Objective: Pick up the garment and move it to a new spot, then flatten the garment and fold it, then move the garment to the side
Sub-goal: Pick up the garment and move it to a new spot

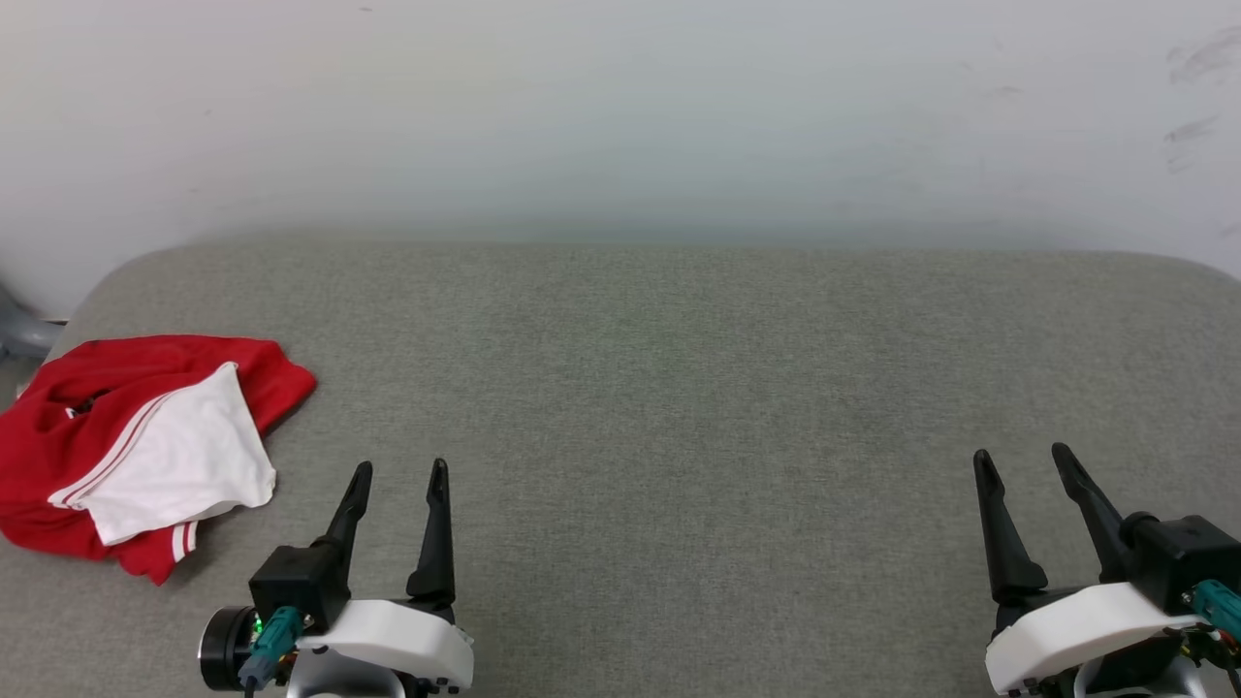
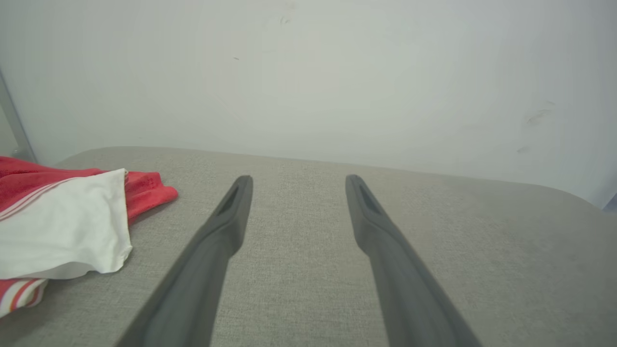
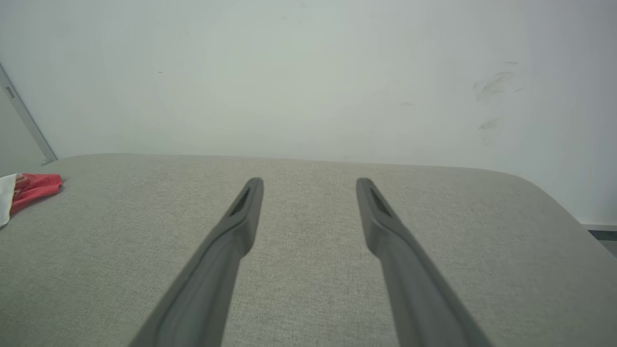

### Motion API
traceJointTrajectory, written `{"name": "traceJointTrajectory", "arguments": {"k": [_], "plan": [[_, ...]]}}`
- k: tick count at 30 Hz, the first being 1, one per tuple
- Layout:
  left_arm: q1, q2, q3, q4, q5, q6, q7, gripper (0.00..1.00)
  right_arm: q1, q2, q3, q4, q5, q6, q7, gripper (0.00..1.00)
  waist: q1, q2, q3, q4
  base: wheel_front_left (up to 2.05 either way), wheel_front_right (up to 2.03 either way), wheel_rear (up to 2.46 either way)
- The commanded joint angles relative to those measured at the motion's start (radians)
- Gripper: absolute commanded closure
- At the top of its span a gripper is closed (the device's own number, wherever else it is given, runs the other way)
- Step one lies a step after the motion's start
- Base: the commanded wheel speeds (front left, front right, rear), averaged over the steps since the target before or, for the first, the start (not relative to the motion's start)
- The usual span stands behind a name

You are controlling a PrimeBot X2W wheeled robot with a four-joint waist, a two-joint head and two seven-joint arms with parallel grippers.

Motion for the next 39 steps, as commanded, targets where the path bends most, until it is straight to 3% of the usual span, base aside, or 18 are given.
{"name": "traceJointTrajectory", "arguments": {"k": [1,8,31,39], "plan": [[-0.010,0.001,0.010,0.005,-0.002,0.007,-0.005,0.00,-0.001,0.003,0.000,-0.006,-0.011,0.000,-0.006,0.00,0.0000,0.0000,0.000,0.010,0.00,0.00,0.00],[-0.026,0.001,0.030,0.023,0.000,0.009,-0.004,0.00,-0.018,0.003,0.011,-0.019,-0.014,0.000,-0.008,0.00,0.0000,0.0000,0.008,0.075,0.00,0.00,0.00],[-0.028,0.001,0.138,0.032,0.047,0.003,-0.004,0.00,-0.094,0.002,0.137,0.005,-0.065,0.000,-0.020,0.00,0.0000,0.0000,0.029,0.386,0.00,0.00,0.00],[-0.014,0.000,0.169,0.032,0.052,-0.008,-0.004,0.00,-0.101,0.002,0.146,0.011,-0.059,0.000,-0.020,0.00,0.0000,0.0000,0.029,0.452,0.00,0.00,0.00]]}}
